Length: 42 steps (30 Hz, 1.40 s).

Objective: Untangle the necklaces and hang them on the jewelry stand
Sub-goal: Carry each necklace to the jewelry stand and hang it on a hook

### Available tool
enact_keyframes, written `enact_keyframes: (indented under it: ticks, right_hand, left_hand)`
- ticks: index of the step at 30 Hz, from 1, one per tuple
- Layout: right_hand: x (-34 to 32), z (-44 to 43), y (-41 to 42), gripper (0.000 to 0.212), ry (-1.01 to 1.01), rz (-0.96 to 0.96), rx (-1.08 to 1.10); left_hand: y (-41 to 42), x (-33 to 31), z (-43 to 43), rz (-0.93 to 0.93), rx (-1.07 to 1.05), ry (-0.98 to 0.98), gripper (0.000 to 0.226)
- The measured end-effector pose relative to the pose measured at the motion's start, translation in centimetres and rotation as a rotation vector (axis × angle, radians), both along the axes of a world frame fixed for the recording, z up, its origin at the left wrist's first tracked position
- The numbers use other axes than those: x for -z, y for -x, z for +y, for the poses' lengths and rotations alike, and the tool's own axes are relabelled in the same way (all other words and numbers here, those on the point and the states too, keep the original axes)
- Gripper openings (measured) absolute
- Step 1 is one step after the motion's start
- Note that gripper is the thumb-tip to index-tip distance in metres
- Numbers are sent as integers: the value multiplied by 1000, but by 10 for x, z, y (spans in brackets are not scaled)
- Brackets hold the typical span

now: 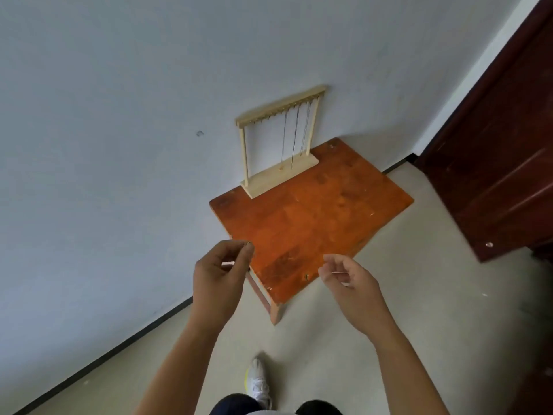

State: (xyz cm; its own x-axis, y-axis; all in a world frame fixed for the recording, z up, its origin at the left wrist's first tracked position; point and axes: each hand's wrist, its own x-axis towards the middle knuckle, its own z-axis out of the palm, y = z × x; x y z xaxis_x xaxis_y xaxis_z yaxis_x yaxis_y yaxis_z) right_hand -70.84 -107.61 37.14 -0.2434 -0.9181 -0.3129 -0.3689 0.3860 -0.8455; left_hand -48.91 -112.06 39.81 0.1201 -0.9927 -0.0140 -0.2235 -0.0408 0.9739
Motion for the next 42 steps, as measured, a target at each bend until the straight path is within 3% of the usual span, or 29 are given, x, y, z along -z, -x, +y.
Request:
enact_keyframes:
  ticks: [3, 7, 12, 16, 20, 23, 28, 34, 37, 42]
  right_hand:
    - [-14, -49, 37, 26, 19, -14, 25]
    - [-4, -109, 79, 26, 5, -61, 20]
    - [33, -201, 133, 33, -121, -19, -198]
    - [39, -279, 161, 35, -82, 35, -351]
    - [21, -338, 155, 37, -19, 10, -500]
    - [12, -362, 135, 31, 5, -118, -596]
    - [16, -373, 99, 39, -90, -292, -849]
    - [27, -371, 73, 19, -108, -336, -790]
    - [27, -376, 70, 19, -132, -388, -735]
    - [20, -378, 58, 23, -135, -509, -650]
  left_hand:
    - [36, -16, -61, -60, 42, 57, 7]
    - [80, -12, -122, -113, 61, 62, 21]
    - [133, 18, -175, -216, -84, 3, 12]
    - [169, 19, -209, -290, -175, -46, 8]
    - [178, 4, -236, -284, -271, -27, 8]
    - [173, 2, -247, -239, -350, -36, 7]
    - [152, 12, -263, -270, -369, -71, 8]
    - [121, 11, -279, -163, -380, -114, 9]
    - [112, 8, -286, -64, -378, -176, 12]
    - [101, 3, -297, -89, -309, -179, 26]
